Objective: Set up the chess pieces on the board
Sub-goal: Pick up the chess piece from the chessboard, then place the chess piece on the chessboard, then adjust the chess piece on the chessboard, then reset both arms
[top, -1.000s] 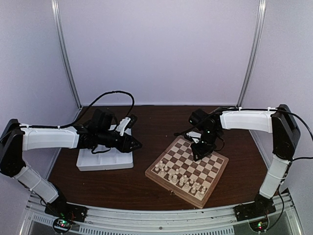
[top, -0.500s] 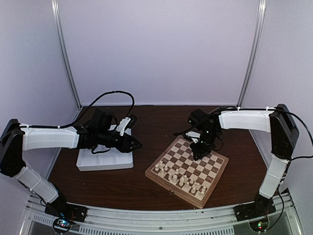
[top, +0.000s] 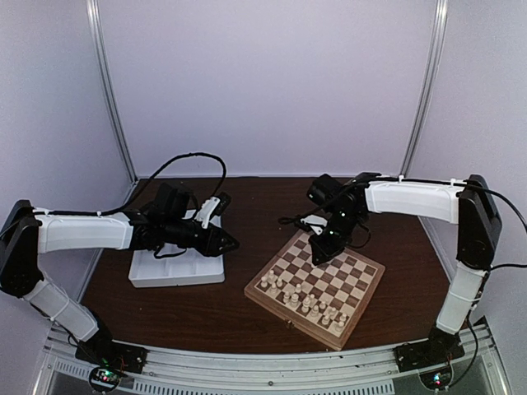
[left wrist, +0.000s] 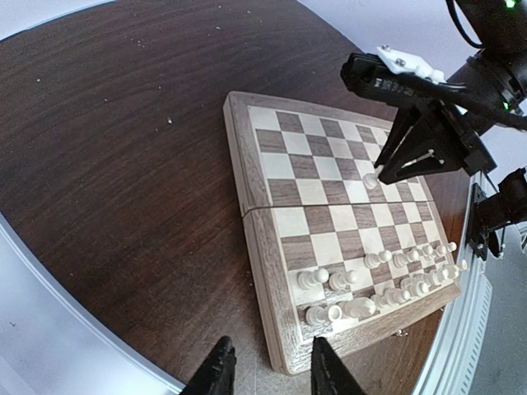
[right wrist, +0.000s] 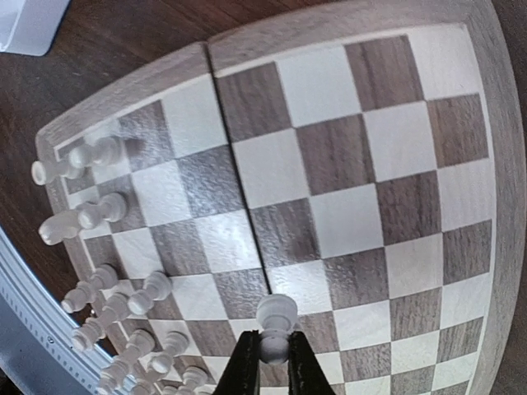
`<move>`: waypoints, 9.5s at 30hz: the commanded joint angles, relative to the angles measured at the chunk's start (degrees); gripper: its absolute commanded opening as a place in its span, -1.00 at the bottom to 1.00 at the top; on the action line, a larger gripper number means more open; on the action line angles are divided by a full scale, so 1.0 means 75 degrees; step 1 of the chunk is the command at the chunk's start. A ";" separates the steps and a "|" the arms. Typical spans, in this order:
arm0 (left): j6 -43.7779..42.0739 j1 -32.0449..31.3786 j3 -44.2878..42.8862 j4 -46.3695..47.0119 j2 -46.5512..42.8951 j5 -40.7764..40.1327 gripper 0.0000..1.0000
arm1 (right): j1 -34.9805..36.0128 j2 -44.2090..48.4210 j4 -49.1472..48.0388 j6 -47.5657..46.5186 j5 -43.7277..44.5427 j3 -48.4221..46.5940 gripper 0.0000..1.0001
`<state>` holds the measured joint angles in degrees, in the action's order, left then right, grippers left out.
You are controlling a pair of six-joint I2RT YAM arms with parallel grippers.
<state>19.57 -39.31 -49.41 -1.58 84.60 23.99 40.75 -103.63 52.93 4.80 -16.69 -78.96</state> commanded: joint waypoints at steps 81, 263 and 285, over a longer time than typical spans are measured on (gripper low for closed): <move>-0.0201 0.0050 -0.0057 0.0037 -0.0097 -0.0140 -0.35 | 0.1516 -0.1695 0.1050 -0.1062 -0.0526 -0.1950 -0.54; -0.2232 0.2768 0.2397 0.2949 -0.0979 -0.8140 0.95 | -0.4096 0.2633 -1.4751 -0.1613 0.4847 0.8029 1.00; -0.2425 0.5077 0.3813 0.6778 0.0692 -0.3383 0.79 | -0.4918 0.1892 -1.4532 -0.0839 0.4299 0.7657 1.00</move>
<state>2.81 -1.63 -21.45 42.00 89.60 -7.44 3.88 -89.43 -54.50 -2.13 16.25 -20.71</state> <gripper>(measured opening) 0.939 0.997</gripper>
